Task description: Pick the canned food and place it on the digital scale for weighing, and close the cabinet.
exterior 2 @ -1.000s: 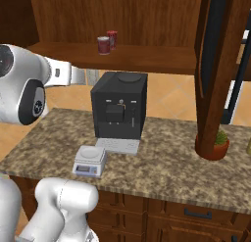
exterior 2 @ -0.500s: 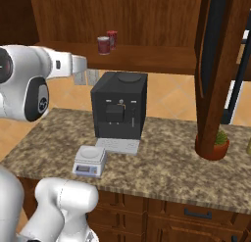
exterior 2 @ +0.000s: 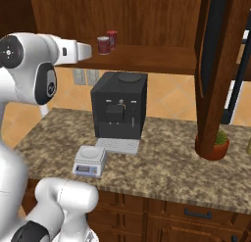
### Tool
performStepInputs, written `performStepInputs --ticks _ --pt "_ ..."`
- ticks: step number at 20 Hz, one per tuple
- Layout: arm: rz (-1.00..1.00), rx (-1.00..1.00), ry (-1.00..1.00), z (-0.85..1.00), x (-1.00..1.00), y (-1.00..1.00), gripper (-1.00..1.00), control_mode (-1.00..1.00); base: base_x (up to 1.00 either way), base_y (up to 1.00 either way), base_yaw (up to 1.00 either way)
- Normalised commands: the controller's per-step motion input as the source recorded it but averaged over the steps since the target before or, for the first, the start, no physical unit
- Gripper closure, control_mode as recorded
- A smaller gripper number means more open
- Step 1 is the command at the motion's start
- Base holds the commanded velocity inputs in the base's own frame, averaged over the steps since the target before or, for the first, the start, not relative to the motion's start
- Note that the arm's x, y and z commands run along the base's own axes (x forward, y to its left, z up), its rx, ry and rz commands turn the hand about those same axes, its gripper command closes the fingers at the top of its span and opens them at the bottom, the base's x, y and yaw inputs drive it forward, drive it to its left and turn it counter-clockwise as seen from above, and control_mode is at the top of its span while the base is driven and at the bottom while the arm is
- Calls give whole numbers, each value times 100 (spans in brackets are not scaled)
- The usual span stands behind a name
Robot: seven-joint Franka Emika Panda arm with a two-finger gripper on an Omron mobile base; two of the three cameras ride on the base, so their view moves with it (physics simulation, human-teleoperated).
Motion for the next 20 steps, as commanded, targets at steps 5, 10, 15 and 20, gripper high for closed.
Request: performStepInputs --ticks 5,10,15,20 --pt "0 0 -3 0 59 0 -100 -100 0 0 0" --pt "0 1 0 0 73 0 -100 -100 0 0 0" --pt "0 2 0 0 82 0 -100 -100 0 0 0" --pt "0 4 1 -5 78 0 -100 -100 0 0 0"
